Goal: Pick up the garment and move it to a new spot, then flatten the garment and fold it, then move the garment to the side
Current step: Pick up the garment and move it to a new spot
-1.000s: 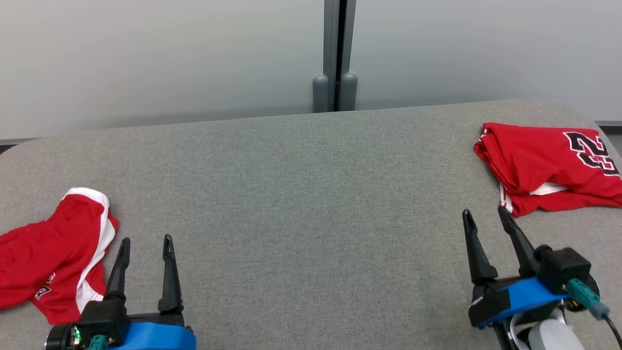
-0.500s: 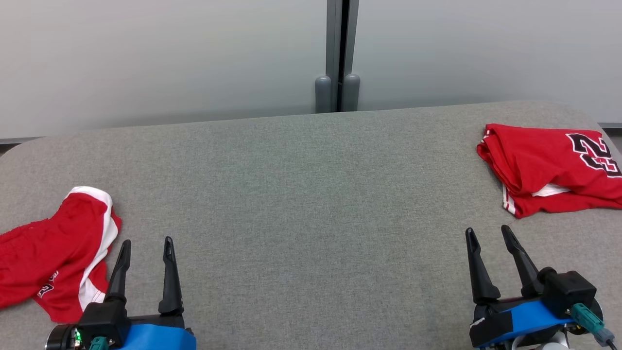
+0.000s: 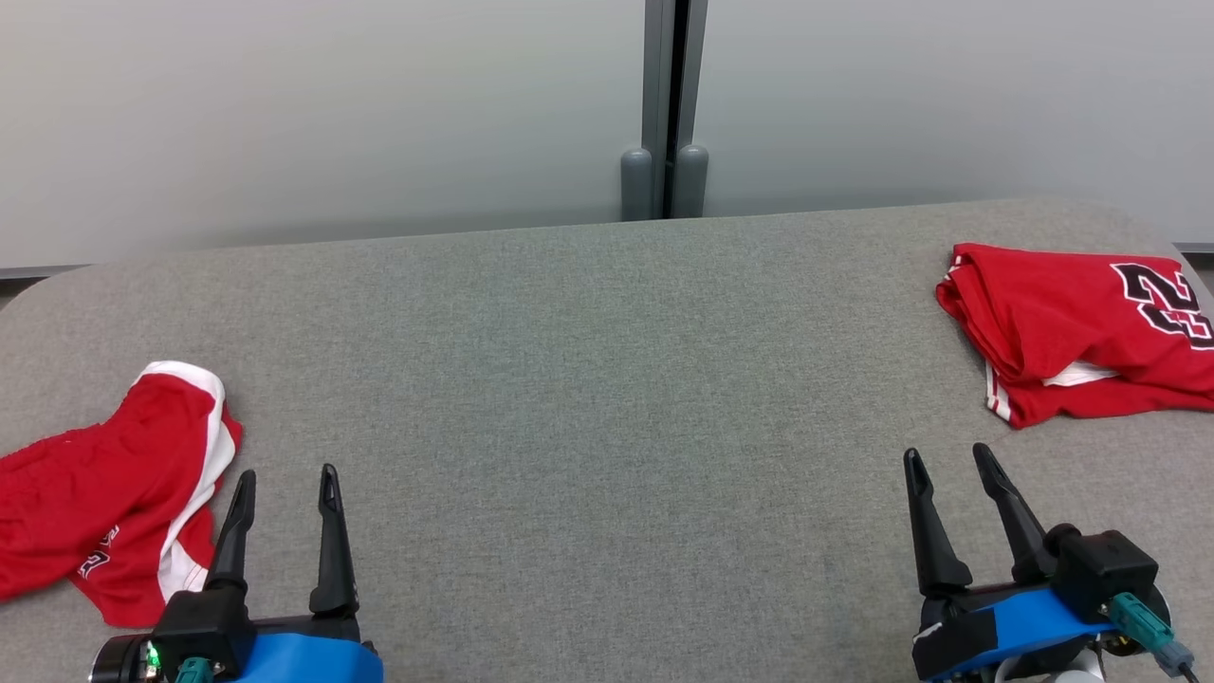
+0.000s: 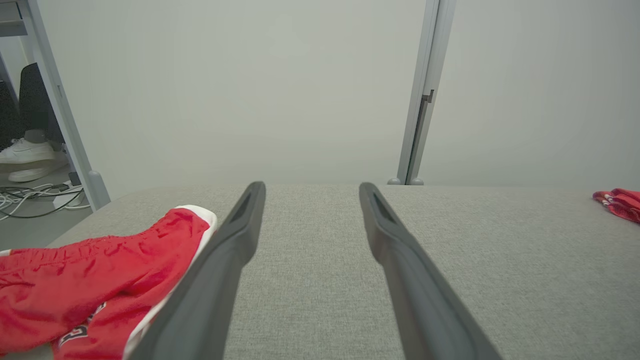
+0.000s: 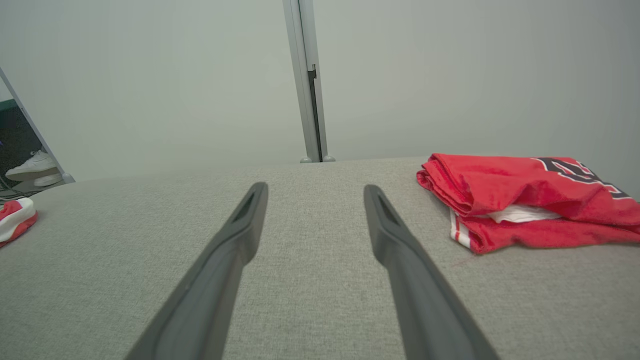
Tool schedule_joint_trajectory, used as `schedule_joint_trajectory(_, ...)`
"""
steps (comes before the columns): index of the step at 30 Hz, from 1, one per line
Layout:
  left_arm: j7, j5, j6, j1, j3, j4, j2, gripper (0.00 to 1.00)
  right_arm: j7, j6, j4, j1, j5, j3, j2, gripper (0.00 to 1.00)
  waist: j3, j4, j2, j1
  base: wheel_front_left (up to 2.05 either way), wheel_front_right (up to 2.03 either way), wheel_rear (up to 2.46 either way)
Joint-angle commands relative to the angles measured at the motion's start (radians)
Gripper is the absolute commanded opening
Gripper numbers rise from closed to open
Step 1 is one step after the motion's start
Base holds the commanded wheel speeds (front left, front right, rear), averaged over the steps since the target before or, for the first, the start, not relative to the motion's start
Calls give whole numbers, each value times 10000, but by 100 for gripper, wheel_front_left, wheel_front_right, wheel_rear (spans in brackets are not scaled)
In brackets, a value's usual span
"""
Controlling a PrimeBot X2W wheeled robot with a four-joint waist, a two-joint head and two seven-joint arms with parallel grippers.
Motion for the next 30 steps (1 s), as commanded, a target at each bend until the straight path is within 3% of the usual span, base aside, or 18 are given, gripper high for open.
schedule_joint_trajectory(1, -25, -13, 36, -86, 33, 24, -15, 100, -31, 2, 35, 3, 13, -6, 18, 100, -7, -5, 0, -1, 0, 0, 0)
schedule_joint_trajectory(16, -25, -37, 87, -56, 50, -2, -15, 100, -31, 2, 69, 20, -25, 80, 16, 100, -7, 216, 0, -1, 0, 0, 0)
schedule_joint_trajectory(30, -25, -4, 122, 41, 376, -1, -14, 100, -31, 2, 176, -82, 47, 314, 12, 100, 85, 1154, 0, -1, 0, 0, 0)
